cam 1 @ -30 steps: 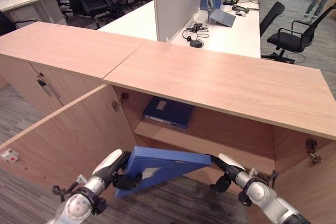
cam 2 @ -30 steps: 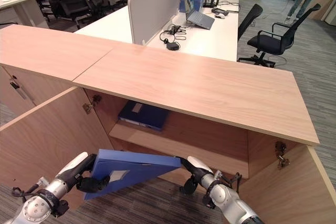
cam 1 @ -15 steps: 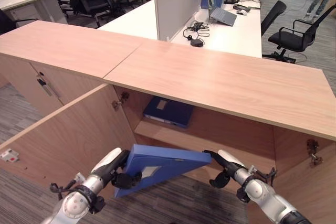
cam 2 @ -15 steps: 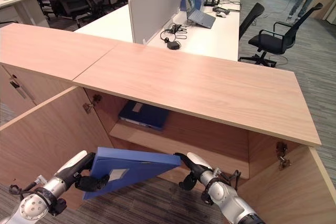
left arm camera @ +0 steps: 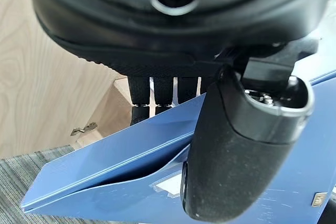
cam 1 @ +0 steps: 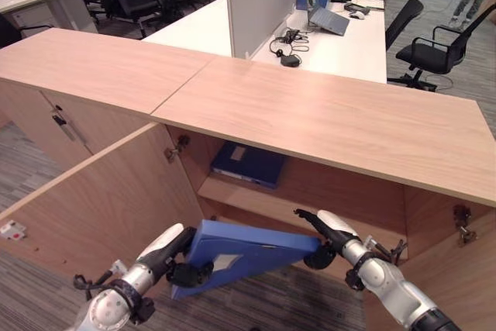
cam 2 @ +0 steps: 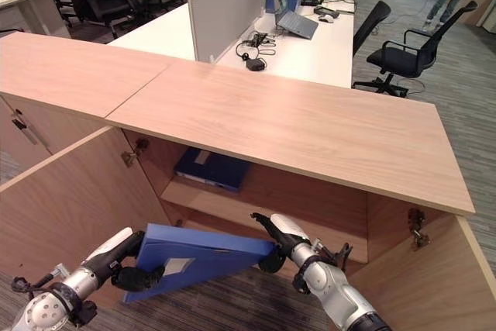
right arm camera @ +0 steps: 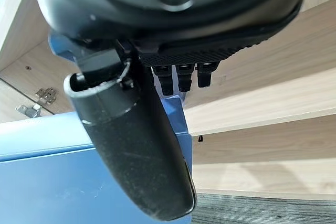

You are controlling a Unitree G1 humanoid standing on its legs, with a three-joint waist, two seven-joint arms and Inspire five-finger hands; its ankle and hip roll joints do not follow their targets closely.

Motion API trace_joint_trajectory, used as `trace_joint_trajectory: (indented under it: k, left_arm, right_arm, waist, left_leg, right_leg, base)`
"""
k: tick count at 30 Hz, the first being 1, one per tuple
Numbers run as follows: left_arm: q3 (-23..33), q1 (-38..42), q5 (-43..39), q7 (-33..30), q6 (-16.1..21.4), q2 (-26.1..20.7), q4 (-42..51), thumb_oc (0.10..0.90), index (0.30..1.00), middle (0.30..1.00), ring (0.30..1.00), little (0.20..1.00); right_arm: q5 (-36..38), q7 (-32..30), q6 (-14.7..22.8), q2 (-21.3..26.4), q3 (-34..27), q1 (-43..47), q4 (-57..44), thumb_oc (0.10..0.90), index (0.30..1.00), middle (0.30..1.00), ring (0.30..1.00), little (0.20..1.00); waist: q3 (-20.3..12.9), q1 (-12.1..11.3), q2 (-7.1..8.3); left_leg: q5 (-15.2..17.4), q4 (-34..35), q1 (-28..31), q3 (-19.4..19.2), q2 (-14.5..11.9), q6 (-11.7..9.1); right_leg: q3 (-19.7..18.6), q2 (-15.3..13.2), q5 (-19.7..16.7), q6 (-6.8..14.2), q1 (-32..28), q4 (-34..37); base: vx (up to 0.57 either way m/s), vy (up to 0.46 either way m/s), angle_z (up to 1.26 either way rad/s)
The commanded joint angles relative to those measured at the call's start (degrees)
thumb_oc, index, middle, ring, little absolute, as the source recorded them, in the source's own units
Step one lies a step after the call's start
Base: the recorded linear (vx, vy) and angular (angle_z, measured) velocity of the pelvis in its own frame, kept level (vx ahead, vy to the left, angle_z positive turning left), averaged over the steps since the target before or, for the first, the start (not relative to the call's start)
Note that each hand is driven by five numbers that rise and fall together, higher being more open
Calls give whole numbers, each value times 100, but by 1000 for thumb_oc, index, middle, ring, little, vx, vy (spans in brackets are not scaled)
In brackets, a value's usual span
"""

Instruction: Put the empty folder in the office cabinet

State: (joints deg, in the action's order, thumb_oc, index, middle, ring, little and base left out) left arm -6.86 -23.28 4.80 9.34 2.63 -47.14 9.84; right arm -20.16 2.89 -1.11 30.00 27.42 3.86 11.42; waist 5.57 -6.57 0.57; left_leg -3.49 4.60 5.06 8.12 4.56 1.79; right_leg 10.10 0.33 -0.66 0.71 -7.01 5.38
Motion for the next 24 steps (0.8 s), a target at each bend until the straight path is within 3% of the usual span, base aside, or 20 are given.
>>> trace_joint_trajectory:
  k: [1, 5, 10, 21, 22, 23, 24]
  left_arm:
    - [301, 380, -108, -121, 539, -312, 506, 400, 300, 300, 300, 300]
    - [131, 679, -38, -27, 597, -301, 488, 400, 300, 300, 300, 300]
    - [-60, 1106, -405, 53, 718, -485, 993, 400, 300, 300, 300, 300]
    - [-153, 1630, -1111, -37, 859, -710, 1756, 400, 300, 300, 300, 300]
    - [-134, 1633, -1195, -29, 856, -728, 1808, 400, 300, 300, 300, 300]
    - [-138, 1629, -1300, -19, 848, -723, 1856, 400, 300, 300, 300, 300]
    - [-175, 1626, -1410, -51, 859, -682, 1838, 400, 300, 300, 300, 300]
  right_arm:
    - [872, -47, 377, 13, -178, 573, -968, 800, 900, 900, 900, 900]
    - [2076, 489, 427, -95, 230, 800, -1032, 800, 900, 900, 900, 900]
    - [2652, 690, 394, -197, 413, 963, -716, 800, 900, 900, 900, 900]
    - [2108, 682, 351, -561, 1006, 1504, 430, 800, 900, 900, 900, 900]
    - [1955, 683, 365, -574, 1061, 1543, 514, 772, 858, 858, 858, 858]
    - [1789, 665, 359, -576, 1100, 1560, 526, 400, 300, 300, 300, 300]
    - [1631, 586, 371, -575, 1099, 1562, 551, 400, 300, 300, 300, 300]
  waist:
    - [-288, 29, 188]
    - [-302, -20, 234]
    - [-334, -42, 269]
    - [-391, -124, 311]
    - [-383, -128, 313]
    - [-386, -130, 315]
    - [-402, -122, 312]
  left_leg:
    - [587, 40, 88, 201, -32, -82]
    - [630, 40, 112, 194, -44, -112]
    - [623, 40, 106, 199, -49, -130]
    - [630, 40, 122, 226, -54, -152]
    - [580, 40, 102, 224, -43, -151]
    - [584, 40, 104, 229, -45, -151]
    - [640, 40, 129, 234, -53, -149]
  right_leg:
    - [56, -362, 82, 488, -191, -38]
    - [49, -356, 125, 485, -209, -38]
    - [62, -354, 121, 491, -205, -38]
    - [77, -342, 133, 485, -227, -38]
    - [82, -348, 91, 482, -206, -38]
    - [86, -347, 95, 484, -208, -38]
    - [74, -340, 141, 485, -232, -38]
  base:
    - [34, -8, -1]
    - [0, 0, 0]
    - [9, -3, 1]
    - [3, -3, 0]
    - [0, 0, 0]
    - [0, 0, 0]
    - [0, 0, 0]
